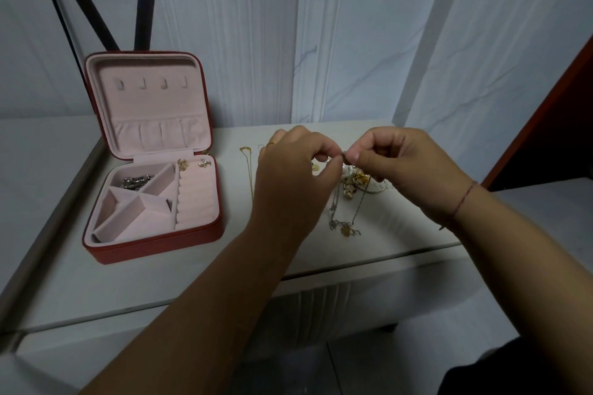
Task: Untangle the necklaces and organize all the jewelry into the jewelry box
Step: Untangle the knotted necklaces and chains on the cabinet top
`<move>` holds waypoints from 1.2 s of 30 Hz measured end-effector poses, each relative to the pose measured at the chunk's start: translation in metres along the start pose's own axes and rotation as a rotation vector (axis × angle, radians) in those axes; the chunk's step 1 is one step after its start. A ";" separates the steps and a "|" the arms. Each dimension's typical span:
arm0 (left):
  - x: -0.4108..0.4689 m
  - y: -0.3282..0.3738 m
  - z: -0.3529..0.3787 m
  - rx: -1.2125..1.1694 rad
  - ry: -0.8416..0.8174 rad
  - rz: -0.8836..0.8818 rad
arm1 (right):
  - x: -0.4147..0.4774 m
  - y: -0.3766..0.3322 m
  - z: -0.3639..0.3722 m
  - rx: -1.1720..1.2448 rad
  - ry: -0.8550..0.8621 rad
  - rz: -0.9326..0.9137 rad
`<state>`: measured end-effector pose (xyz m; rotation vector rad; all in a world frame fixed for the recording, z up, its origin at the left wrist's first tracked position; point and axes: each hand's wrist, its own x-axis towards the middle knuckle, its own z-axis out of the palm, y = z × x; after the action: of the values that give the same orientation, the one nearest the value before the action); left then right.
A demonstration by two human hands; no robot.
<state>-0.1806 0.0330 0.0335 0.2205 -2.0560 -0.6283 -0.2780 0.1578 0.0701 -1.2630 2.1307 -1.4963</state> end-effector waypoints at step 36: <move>0.001 0.011 -0.008 -0.690 -0.205 -0.688 | -0.002 -0.005 -0.001 -0.097 0.074 -0.022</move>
<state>-0.1731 0.0397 0.0434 0.4703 -1.7975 -1.7924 -0.2751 0.1594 0.0740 -1.2855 2.2691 -1.4867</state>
